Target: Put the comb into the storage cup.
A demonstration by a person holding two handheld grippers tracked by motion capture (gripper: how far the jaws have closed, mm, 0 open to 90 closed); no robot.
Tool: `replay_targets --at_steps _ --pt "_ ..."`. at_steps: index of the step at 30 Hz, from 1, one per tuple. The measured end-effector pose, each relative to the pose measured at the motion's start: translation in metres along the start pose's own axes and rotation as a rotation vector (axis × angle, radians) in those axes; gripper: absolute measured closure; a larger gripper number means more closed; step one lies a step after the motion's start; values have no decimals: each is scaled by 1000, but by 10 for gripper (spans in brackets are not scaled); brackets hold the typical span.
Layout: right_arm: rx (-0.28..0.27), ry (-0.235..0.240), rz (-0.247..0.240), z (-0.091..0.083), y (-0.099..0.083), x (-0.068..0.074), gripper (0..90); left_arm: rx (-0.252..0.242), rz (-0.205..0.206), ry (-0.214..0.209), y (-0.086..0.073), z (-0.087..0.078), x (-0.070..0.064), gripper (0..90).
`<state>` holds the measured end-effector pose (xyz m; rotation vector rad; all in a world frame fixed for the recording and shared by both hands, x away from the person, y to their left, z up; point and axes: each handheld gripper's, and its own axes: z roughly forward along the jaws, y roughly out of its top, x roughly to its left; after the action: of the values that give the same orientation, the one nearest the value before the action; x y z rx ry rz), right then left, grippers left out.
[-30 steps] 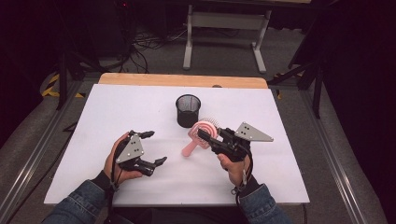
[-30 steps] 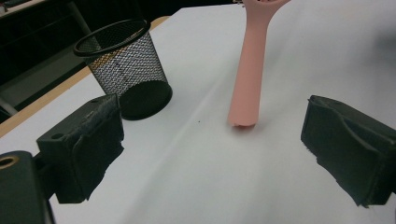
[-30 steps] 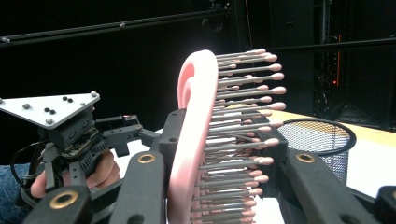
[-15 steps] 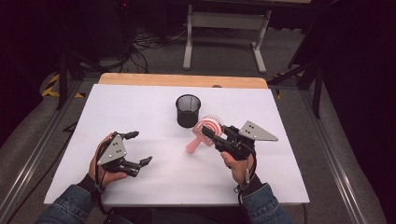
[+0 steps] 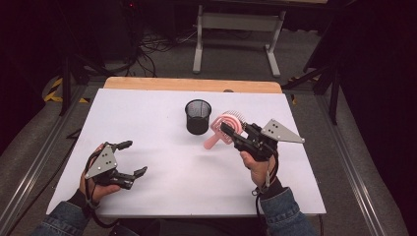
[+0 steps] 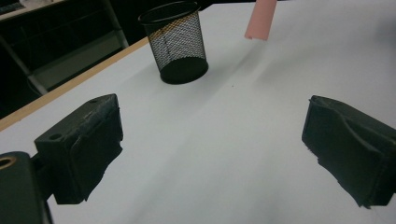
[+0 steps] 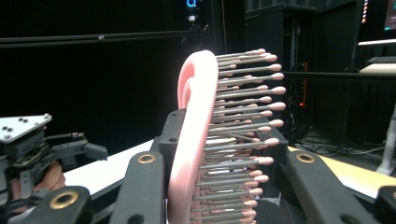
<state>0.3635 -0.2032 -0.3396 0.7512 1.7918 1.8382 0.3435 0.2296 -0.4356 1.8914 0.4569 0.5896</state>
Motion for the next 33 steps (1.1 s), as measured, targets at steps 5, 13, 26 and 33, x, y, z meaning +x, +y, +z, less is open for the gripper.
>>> replay_targets --at_steps 5,13,26,33 --pt "-19 -24 -26 -2 12 -3 636 6 -5 3 -3 -4 -1 60" --pt "-43 -53 -45 -4 29 -11 636 19 0 4 -6 -6 -1 57" --pt "-62 -90 -64 1 47 -22 636 9 -14 3 -8 -8 0 59" --pt "-77 -107 -68 7 57 -26 636 8 -16 -2 -8 -8 -1 58"
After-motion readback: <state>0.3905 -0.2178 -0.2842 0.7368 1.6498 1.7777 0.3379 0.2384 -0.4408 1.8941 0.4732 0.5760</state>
